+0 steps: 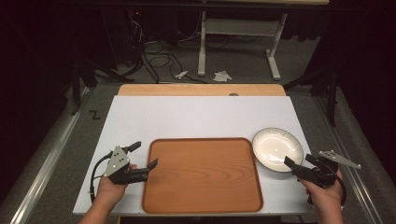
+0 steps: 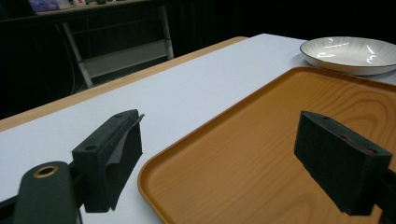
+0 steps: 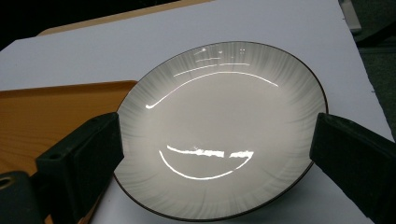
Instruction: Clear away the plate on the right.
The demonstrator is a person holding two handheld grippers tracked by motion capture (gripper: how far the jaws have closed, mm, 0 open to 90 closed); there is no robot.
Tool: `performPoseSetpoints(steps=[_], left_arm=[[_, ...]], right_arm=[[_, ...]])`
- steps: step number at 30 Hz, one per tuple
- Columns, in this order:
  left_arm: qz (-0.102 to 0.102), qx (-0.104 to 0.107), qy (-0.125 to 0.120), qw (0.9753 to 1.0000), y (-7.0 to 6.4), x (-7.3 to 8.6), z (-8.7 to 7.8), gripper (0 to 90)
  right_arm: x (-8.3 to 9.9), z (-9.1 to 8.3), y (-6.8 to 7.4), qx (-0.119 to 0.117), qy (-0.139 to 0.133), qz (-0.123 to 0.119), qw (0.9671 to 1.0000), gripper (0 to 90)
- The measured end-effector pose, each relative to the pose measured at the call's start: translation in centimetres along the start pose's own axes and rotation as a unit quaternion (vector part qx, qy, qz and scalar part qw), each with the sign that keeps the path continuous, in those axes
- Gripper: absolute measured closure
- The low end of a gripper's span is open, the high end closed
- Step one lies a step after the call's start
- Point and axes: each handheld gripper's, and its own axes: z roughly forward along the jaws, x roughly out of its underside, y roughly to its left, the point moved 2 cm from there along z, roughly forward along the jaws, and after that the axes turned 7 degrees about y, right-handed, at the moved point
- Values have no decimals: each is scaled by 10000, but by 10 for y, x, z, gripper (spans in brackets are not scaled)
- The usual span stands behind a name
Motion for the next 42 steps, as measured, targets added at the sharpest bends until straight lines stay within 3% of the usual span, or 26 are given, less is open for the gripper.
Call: performPoseSetpoints(steps=[8,11,14,15,18,21,29,31,38,42], left_arm=[[-7,2,-16,10000,0,-1,0,158],[8,-7,-11,10000,-1,-1,0,158],[24,6,13,10000,-1,0,0,159],[26,10,22,10000,-1,0,0,158],[29,7,25,10000,-1,0,0,158],[37,10,48,10000,-1,0,0,158],[24,17,54,10000,-1,1,1,158],[18,13,60,10000,-1,1,1,158],[33,4,88,10000,0,2,-1,158],[25,-8,89,10000,0,2,-2,158]], right_arm=[[3,-3,-11,-89,20,510,9987,87],[4,-4,-16,-189,59,874,9960,144],[5,-3,-19,-255,59,1028,9944,160],[5,-3,-21,-256,83,1197,9925,172],[6,-3,-24,-265,101,1272,9915,182],[9,-1,-29,-354,207,1524,9875,226],[13,2,-40,-423,273,1894,9806,304],[15,4,-44,-499,379,2121,9752,319],[17,9,-50,-554,484,2279,9709,338],[16,12,-50,-525,538,2302,9702,382]])
